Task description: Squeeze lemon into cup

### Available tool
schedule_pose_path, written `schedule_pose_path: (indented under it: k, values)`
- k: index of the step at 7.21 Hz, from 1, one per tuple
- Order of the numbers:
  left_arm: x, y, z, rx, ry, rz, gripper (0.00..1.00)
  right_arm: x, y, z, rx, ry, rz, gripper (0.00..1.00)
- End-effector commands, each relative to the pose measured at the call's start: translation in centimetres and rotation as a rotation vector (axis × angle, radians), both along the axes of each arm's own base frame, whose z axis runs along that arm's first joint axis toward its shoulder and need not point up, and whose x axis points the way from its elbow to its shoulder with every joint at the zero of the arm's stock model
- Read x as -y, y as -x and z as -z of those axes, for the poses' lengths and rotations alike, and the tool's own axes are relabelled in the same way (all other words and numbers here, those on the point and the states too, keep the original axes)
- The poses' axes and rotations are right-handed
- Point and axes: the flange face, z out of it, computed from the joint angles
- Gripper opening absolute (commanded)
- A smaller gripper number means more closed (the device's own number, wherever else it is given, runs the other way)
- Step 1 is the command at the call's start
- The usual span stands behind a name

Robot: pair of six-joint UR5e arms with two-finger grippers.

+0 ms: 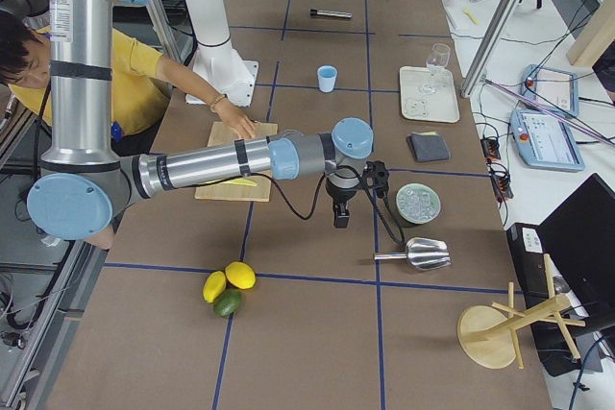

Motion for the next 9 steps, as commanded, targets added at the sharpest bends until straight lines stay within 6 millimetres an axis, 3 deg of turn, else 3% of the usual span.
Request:
schedule_pose_path:
  k: [1,7,9]
  values:
    - [0.0,0.0,0.0,-0.001,-0.004,0.000,1.00,0.0,0.0,0.1,0.000,-0.002,-0.001,1.00]
    - [0.4,-0.2,0.6,-0.006,-0.039,-0.004,1.00,0.5,0.5,1.0,0.017,-0.073,0.005,1.00]
    - [0.4,-0.4,0.6,-0.006,-0.039,-0.008,1.00,0.1,5.5,1.7,0.033,-0.133,0.105,1.00]
